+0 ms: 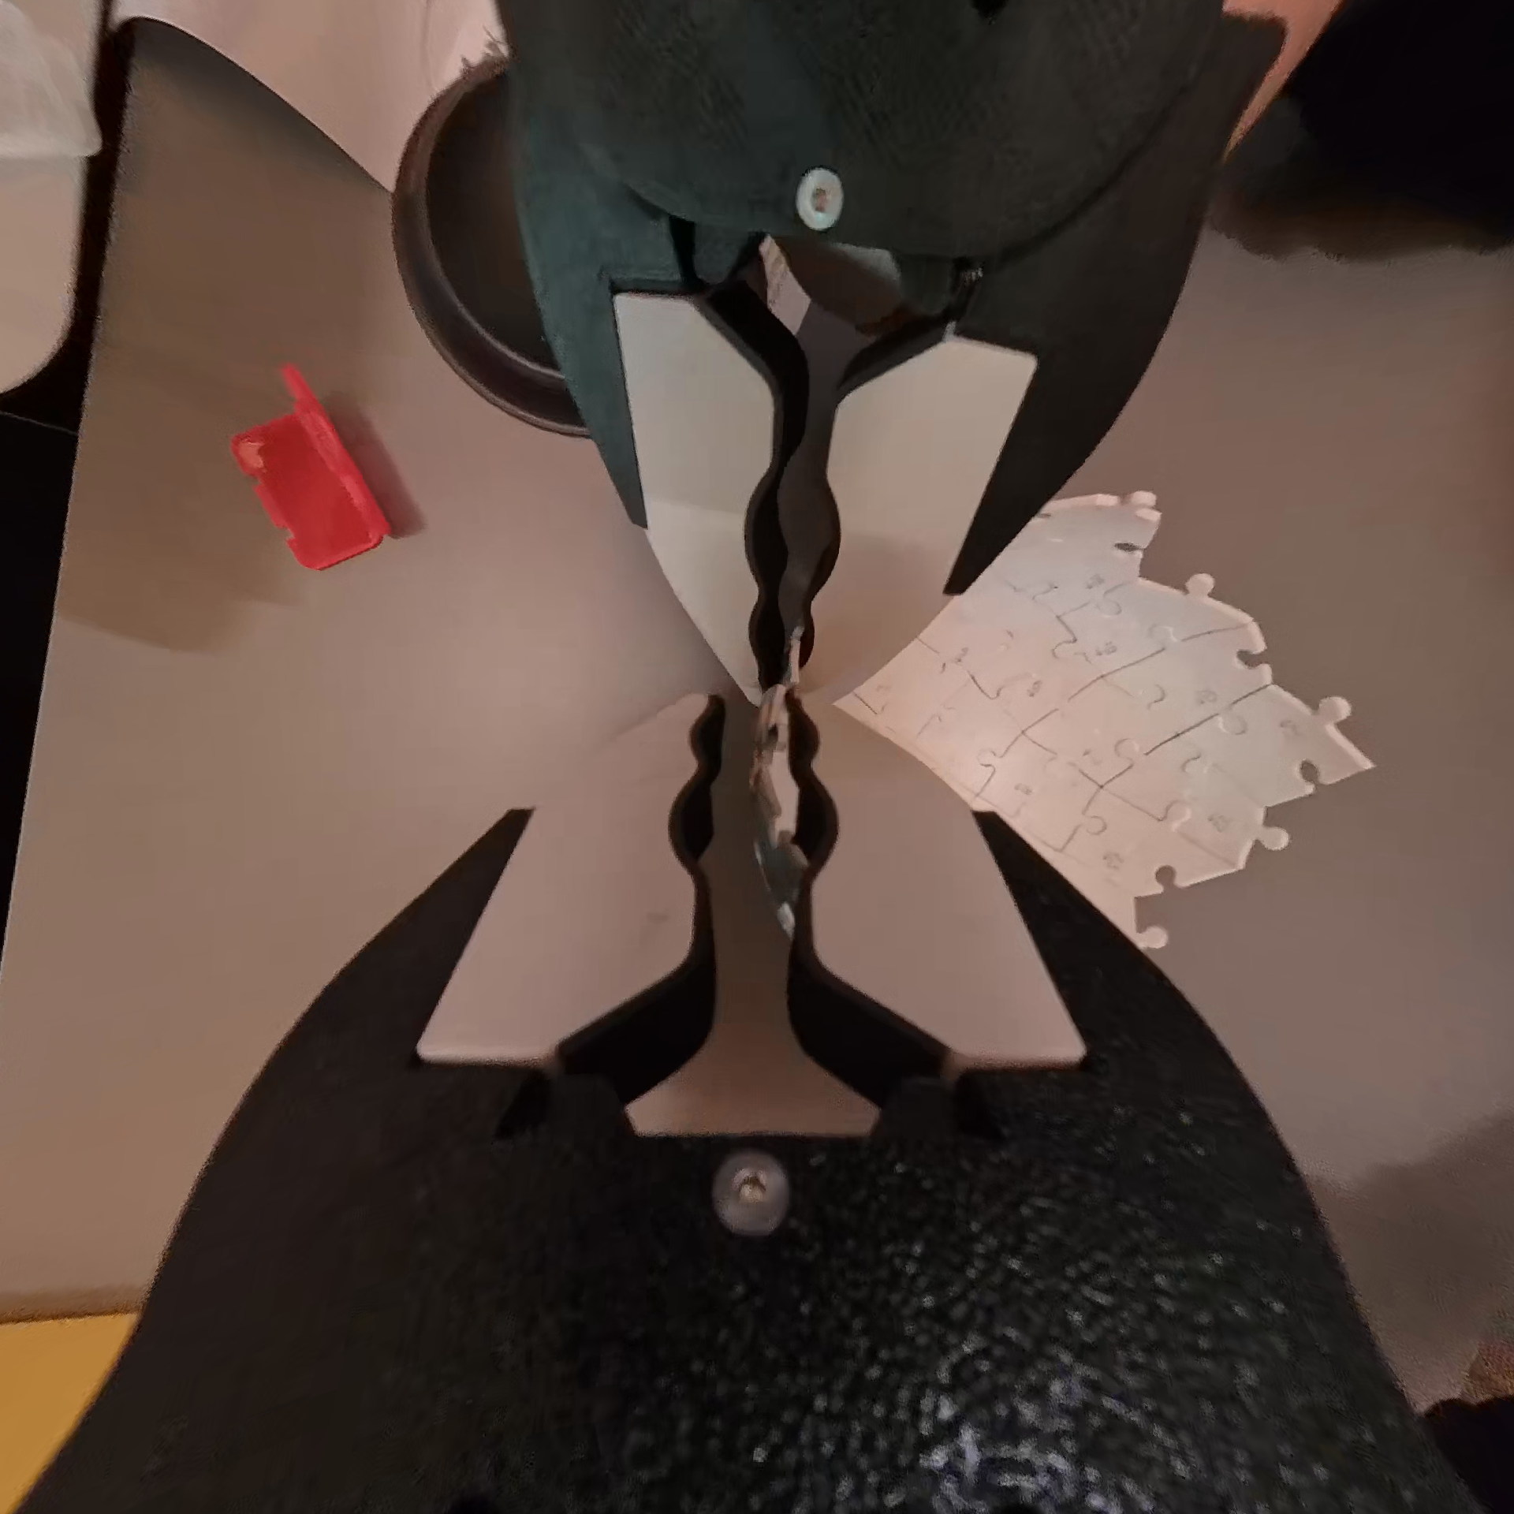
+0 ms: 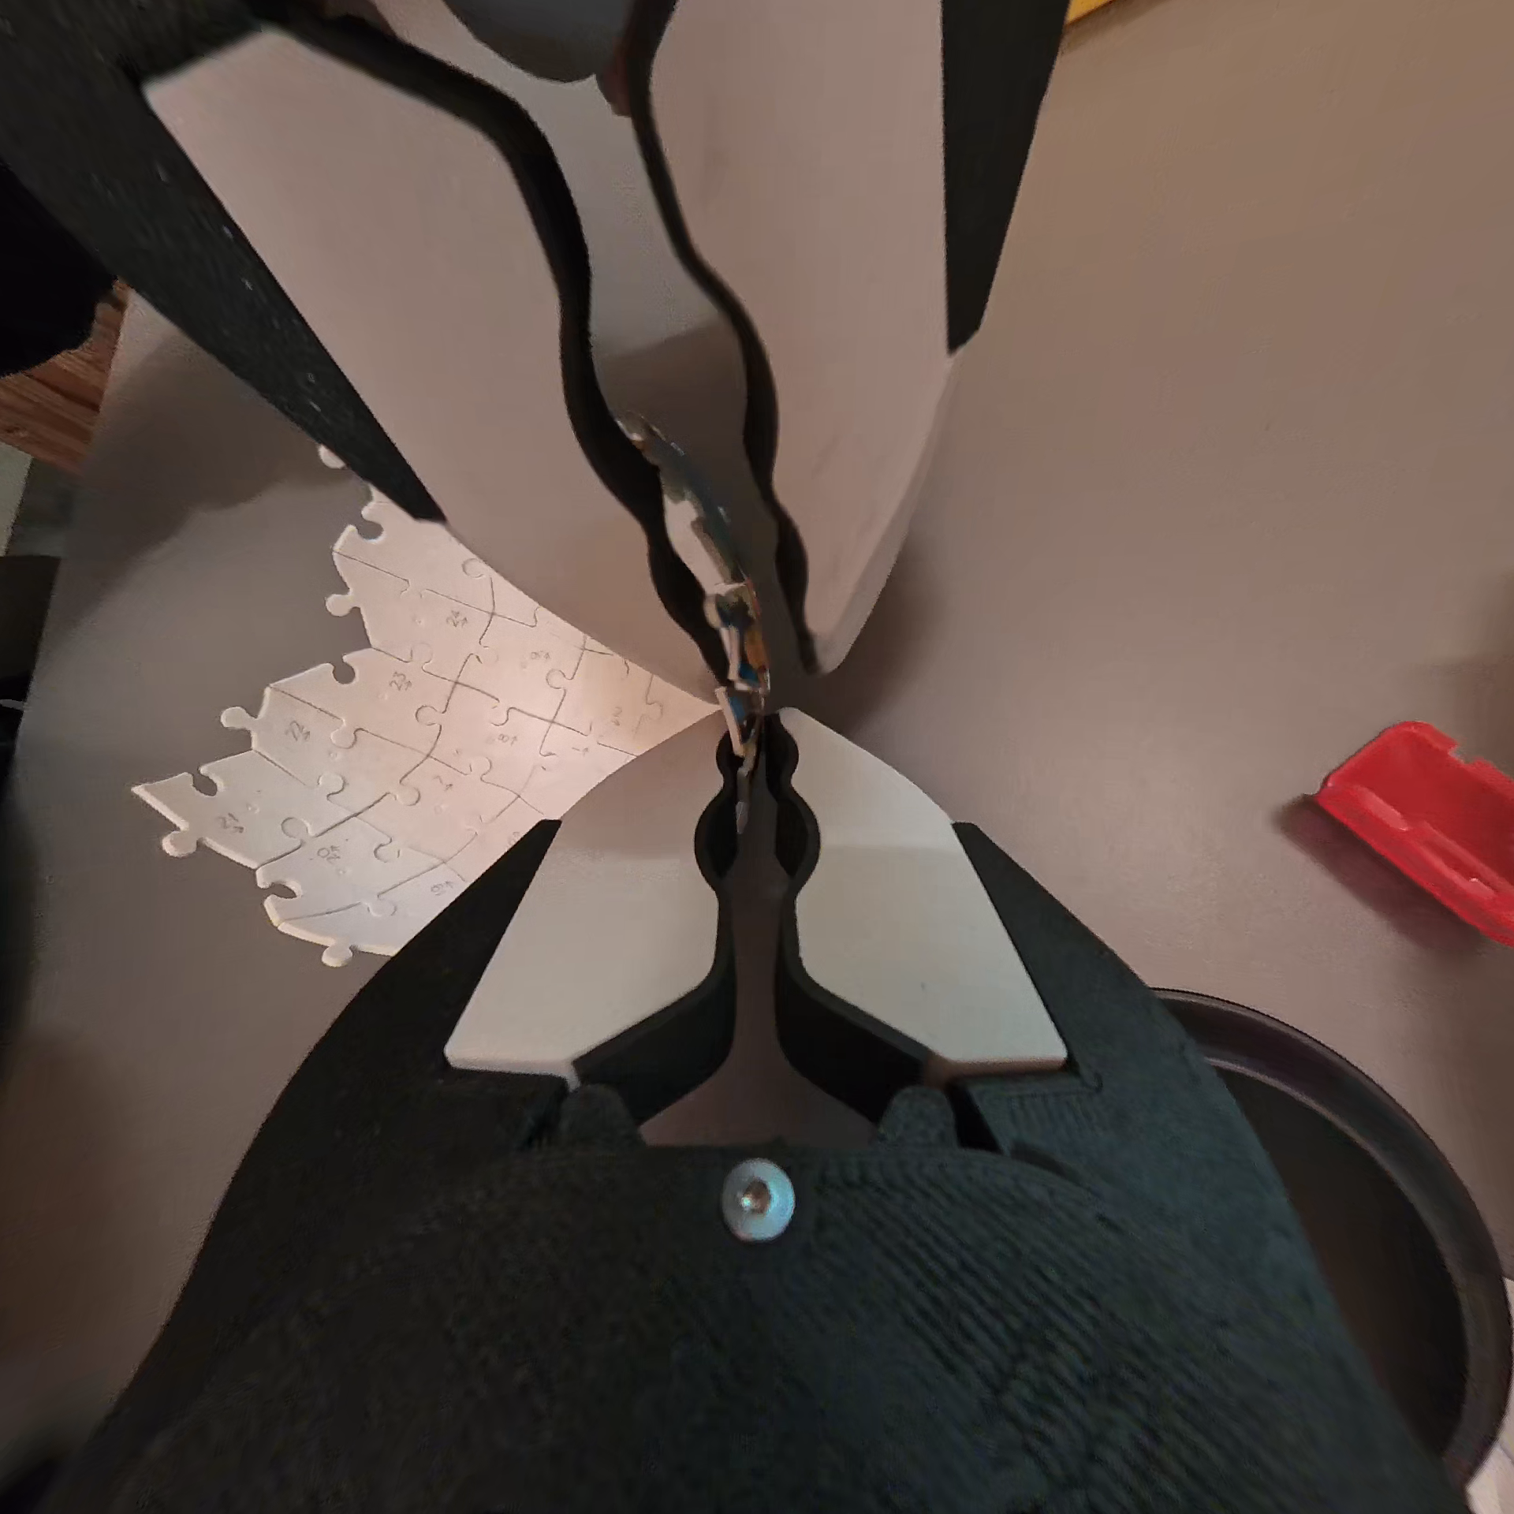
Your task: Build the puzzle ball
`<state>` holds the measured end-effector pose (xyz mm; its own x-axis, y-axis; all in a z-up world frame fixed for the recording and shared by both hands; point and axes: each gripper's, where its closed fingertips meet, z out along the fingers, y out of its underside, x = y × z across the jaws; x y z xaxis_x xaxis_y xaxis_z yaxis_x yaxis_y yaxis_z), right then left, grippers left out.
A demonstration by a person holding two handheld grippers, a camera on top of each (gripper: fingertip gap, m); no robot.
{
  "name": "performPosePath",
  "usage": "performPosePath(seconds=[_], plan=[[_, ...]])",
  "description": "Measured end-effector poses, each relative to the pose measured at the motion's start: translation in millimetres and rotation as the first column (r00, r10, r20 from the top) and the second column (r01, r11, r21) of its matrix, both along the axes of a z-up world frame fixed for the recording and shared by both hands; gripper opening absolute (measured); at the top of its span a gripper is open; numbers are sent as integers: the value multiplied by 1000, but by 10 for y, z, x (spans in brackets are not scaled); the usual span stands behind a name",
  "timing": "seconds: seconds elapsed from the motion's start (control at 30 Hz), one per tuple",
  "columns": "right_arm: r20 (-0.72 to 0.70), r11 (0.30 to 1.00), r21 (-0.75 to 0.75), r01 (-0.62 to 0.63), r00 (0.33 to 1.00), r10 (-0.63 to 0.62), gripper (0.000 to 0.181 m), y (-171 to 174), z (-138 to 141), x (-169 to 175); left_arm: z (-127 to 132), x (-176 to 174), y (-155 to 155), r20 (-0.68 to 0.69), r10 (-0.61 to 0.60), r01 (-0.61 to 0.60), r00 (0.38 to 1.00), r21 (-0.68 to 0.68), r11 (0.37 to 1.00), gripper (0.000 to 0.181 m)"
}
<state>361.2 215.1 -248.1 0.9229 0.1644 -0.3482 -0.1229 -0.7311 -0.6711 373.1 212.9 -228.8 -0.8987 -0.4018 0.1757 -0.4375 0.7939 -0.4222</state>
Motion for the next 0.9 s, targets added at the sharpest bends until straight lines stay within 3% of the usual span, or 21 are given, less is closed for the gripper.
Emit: performPosePath(seconds=[0.2, 0.4, 0.53, 0.73, 0.9], plan=[[48, 1000, 11, 9, 999, -9, 4, 14, 19, 36, 233, -14, 170, 31, 116, -113, 993, -88, 990, 36], [68, 1000, 18, 7, 998, -8, 5, 23, 22, 48, 52, -178, 338, -5, 140, -140, 990, -42, 989, 34], [94, 1000, 25, 0, 996, -2, 5, 27, 31, 48, -28, -178, 287, 4, 90, -90, 996, -56, 994, 30], [111, 1000, 18, 1, 994, -3, 5, 29, 27, 51, 63, -65, 193, 165, -76, 77, 983, 2, 997, 23], [111, 1000, 22, 7, 994, -9, 5, 31, 29, 58, 12, -43, 88, 139, -132, 128, 981, 39, 991, 22]])
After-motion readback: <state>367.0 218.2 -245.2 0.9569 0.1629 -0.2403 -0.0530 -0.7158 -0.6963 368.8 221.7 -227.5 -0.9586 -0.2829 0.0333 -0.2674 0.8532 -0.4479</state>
